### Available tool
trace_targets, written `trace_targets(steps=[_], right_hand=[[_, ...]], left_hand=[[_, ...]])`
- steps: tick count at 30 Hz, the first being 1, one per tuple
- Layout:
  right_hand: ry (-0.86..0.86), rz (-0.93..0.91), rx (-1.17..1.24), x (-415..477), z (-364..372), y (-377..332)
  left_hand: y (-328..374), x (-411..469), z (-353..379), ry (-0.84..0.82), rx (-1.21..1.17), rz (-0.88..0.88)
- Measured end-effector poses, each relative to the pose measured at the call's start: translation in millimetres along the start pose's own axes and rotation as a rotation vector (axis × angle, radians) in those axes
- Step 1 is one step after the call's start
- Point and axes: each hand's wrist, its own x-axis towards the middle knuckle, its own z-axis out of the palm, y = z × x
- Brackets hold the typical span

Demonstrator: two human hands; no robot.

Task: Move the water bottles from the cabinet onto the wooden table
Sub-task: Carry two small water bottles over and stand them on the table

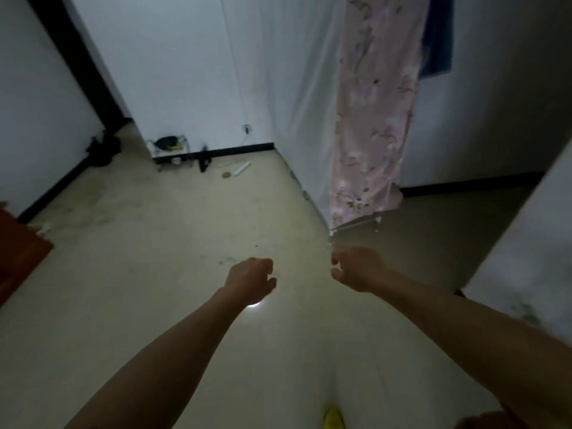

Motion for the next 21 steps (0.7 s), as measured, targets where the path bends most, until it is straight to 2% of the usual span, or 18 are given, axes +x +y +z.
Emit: trace_targets(steps=[10, 17, 21], right_hand=[[-0.036, -0.504, -0.009, 260, 5, -194], [-0.074, -0.847, -0.05, 353, 22, -365], [-0.094, -0.988, -0.083, 393, 37, -463]], left_hand=[[-225, 36, -30, 0.071, -0.083, -0.536], [-361, -12, -30, 0.068, -0.143, -0.875], [-443, -26, -23, 0.054, -0.17, -0.993]])
